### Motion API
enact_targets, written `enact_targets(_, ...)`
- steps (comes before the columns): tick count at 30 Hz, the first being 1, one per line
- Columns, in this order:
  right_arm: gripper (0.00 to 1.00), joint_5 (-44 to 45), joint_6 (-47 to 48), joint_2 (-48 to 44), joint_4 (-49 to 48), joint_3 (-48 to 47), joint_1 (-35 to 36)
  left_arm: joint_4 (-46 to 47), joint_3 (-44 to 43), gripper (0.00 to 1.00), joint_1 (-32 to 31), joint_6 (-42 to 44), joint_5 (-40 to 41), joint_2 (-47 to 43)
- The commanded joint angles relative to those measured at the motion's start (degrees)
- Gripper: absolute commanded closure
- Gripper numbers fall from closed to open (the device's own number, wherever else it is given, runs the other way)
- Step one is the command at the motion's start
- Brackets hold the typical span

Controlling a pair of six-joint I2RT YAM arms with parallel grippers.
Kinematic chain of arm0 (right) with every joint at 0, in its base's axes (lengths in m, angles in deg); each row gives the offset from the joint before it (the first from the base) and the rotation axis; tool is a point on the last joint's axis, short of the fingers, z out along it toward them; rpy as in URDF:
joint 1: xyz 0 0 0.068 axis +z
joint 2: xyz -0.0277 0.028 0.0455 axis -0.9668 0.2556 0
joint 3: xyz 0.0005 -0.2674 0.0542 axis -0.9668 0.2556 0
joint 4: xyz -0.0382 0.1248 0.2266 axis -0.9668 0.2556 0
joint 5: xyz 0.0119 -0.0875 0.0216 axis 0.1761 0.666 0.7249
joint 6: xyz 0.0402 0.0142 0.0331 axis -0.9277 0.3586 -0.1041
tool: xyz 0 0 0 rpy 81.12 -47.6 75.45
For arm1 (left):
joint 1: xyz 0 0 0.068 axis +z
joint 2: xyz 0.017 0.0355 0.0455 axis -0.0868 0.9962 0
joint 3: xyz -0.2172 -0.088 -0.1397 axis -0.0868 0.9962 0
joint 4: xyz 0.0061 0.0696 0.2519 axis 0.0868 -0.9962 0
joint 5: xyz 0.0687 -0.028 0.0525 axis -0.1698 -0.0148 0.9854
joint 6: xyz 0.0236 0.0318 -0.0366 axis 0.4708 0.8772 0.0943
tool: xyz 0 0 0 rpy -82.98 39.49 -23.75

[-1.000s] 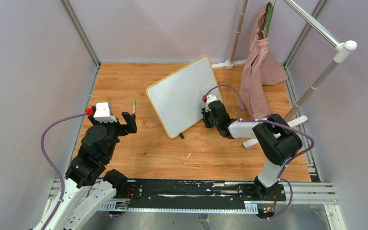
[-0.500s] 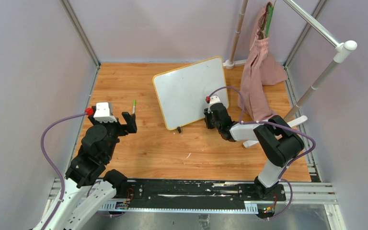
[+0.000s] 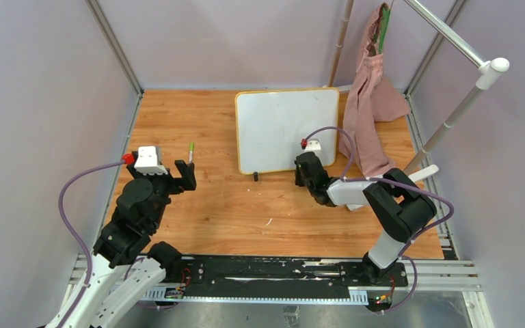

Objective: Write a sentence on the whiteboard
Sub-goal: Adjust the whiteboard stand at the center of the board.

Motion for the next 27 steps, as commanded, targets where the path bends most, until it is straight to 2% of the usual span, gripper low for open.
enact_targets(1, 1.0, 8.4, -7.2, -0.3, 5.5, 1.2, 2.8, 1.7, 0.7, 0.0, -0.8, 0.2, 0.6, -0.6)
enact_targets(9, 1.0, 14.9, -12.3, 0.6, 9.0, -0.1, 6.2, 1.6, 0.7, 0.0, -1.3, 0.2, 0.6, -0.8)
enact_targets(18, 1.0, 15.9, -0.6, 0.6, 12.7, -2.9, 10.2, 1.5, 0.8, 0.0, -1.8, 0.1, 0.7, -1.1)
enact_targets(25, 1.0, 15.3, 0.8, 0.5, 16.6, -4.4, 11.6, 1.6, 0.9, 0.0, -1.8, 0.0, 0.4, -1.1)
enact_targets(26, 0.99, 15.3, 0.6, 0.6, 17.2, -4.7, 11.6, 1.5, 0.9, 0.0, -1.8, -0.1, 0.3, -1.1)
enact_targets(27, 0.92, 15.2, 0.3, 0.4, 17.6, -4.7, 11.6, 1.5, 0.9, 0.0, -1.8, -0.1, 0.3, -1.1)
